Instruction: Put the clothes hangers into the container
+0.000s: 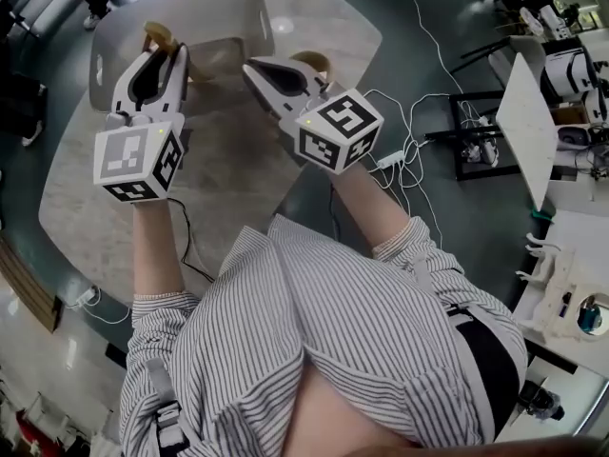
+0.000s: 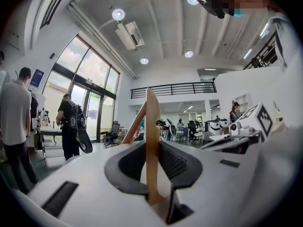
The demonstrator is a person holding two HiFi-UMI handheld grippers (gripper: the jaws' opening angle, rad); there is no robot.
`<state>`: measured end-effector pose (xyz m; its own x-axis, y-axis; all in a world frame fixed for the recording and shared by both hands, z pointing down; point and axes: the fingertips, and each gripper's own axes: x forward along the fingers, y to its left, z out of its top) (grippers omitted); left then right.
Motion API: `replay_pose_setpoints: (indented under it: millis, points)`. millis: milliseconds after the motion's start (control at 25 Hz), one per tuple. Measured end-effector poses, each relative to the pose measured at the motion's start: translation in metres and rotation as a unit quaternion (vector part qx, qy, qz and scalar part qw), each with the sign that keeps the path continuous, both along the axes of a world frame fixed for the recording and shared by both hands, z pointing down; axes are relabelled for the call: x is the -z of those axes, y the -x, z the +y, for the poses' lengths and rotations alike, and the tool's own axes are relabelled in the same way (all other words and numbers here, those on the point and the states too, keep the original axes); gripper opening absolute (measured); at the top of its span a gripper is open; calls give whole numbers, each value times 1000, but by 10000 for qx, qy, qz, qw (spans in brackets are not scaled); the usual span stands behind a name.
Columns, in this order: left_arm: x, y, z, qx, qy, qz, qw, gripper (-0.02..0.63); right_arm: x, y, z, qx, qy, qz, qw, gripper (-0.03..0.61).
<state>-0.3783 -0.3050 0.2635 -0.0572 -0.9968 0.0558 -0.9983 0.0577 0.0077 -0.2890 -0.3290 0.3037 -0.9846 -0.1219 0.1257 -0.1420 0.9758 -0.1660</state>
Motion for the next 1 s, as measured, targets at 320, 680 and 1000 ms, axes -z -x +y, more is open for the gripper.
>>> replay_pose_setpoints:
  millis: [320,680,1000]
  points:
    - [-27,0,10,31,165,124,9998,86,-11,0,3,-56,95,63,9999,15]
    - [-61,-20,13,-172,417,174,9988,87,-29,-4,-3,-161,269,152,9994,15]
    - [-78,-22,18,50,469,385,9981,94,-36,-6,-3,-173,358,214,9990,15]
